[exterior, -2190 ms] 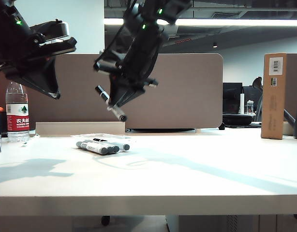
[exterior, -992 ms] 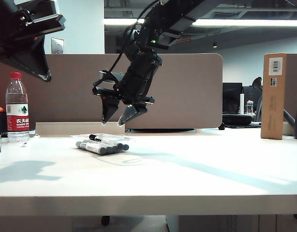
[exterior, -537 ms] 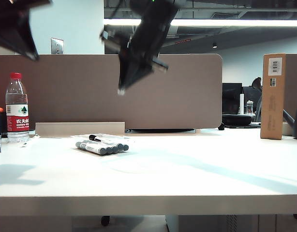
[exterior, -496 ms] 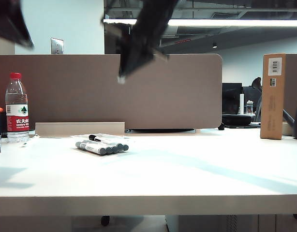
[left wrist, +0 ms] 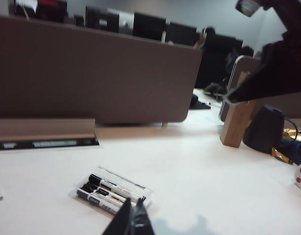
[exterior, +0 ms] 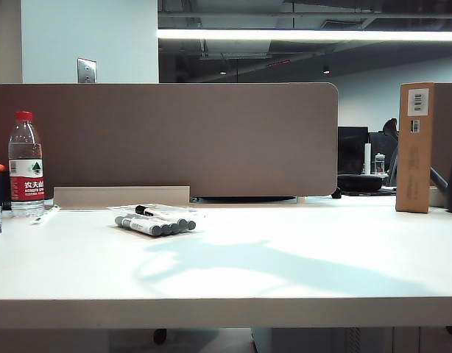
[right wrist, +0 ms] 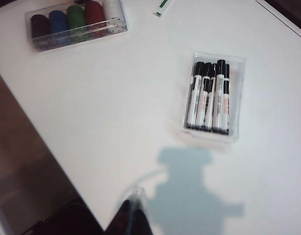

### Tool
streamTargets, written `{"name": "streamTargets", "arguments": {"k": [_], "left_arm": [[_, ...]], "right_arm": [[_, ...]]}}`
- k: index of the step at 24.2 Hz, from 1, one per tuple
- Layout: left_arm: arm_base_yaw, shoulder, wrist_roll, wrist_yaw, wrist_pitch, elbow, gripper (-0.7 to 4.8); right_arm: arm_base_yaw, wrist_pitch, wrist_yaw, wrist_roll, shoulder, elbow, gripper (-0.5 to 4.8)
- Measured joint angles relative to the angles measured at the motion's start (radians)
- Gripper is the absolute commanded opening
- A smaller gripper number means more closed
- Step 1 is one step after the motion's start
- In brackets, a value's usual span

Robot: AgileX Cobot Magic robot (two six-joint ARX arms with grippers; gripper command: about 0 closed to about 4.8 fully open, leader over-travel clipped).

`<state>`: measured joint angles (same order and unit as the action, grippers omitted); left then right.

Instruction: Pick up the markers scattered on the table and put them into the packaging box, making sure the markers fit the shape of the box's grooves.

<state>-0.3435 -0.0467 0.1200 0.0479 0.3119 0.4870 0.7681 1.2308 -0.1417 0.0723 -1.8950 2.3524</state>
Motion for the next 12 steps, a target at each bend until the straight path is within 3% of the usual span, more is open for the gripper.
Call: {"name": "streamTargets", "arguments": {"k": [3,7,12], "left_arm": [[0.006,0.039,-0.015,0.035,0.063,-0.014,0.0],[0.007,0.042,0.06,0.088,0.105,-0.017,0.01],[0.007,0.043,0.083,0.092,0.12,-0.017,0.01]], "right_arm": [[0.062,0.033,0.049,0.0,0.146,-0.168,-0.05],[0.1,0.031,0.175,-0.005,0.275,-0.313,-0.05],[0.087,0.018,0.339,-0.019,0.349,-0.366,-0.05]]}}
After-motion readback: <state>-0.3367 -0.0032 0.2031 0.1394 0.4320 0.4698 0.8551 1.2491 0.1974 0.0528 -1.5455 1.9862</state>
